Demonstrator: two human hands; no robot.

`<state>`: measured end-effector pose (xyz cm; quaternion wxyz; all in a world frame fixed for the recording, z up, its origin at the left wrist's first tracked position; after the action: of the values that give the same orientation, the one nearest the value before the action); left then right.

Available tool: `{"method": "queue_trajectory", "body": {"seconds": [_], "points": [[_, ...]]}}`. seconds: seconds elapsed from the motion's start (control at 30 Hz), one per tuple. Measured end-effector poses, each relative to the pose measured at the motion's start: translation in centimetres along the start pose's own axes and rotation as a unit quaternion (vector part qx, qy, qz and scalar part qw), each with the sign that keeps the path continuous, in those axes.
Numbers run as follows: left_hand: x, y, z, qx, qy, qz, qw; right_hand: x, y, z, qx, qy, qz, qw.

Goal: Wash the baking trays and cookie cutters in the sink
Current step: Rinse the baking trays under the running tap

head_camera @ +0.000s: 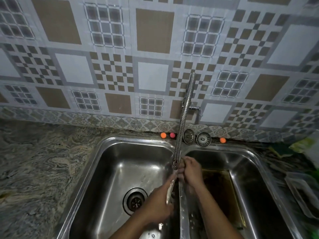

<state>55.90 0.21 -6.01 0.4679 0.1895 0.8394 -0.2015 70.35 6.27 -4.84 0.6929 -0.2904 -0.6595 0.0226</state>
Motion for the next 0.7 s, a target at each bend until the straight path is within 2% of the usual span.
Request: {"method": "queue_trajectory", "body": {"seconds": [0.13,0.2,0.3,0.4,0.5,0.57,0.7], "points": [[0.9,-0.1,-0.6,-0.007,-0.002,-0.024,1.000,-0.9,-1.0,1.1,0.084,-0.056,-0.014,0.995],[1.2,-0.3,-0.6,-0.010,0.014,-0.020,1.000,-1.2,-1.7,1.1,0.068,-0.073,-0.016,0.995],[1.0,-0.7,-0.1,-0.013,0.010,-0.003,1.000,-0.2,-0.3,0.6,-0.005,-0.143,-0.038,0.989],[0.9,-0.7,-1.0,-0.044,-0.045,0.008,0.998,0.6,1.0,1.6,0.038,-0.143,-0.085,0.985],[1.4,-0.1,-3.5,-0.115,-0.129,0.003,0.985,-1.6,0.9,3.3,0.133,-0.239,-0.161,0.948],[1.4,0.6,-4.9,-0.155,-0.203,-0.016,0.967,-3.8,-0.7,4.8,0.165,-0.308,-0.187,0.918],[2.3,1.2,-5.9,-0.245,-0.304,-0.052,0.919,-6.2,-5.2,6.0,0.232,-0.354,-0.297,0.856]]}}
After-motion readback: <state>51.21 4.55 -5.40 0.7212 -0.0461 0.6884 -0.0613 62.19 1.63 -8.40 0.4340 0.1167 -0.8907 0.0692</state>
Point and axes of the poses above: each hand's wrist, its own y-axis towards the middle knuckle, its own z-axis out of the palm, x = y × z, the point moved 3 cm from there along y, towards the middle knuckle, and after that the axes turned 3 degrees about z, right-handed, at the moved point
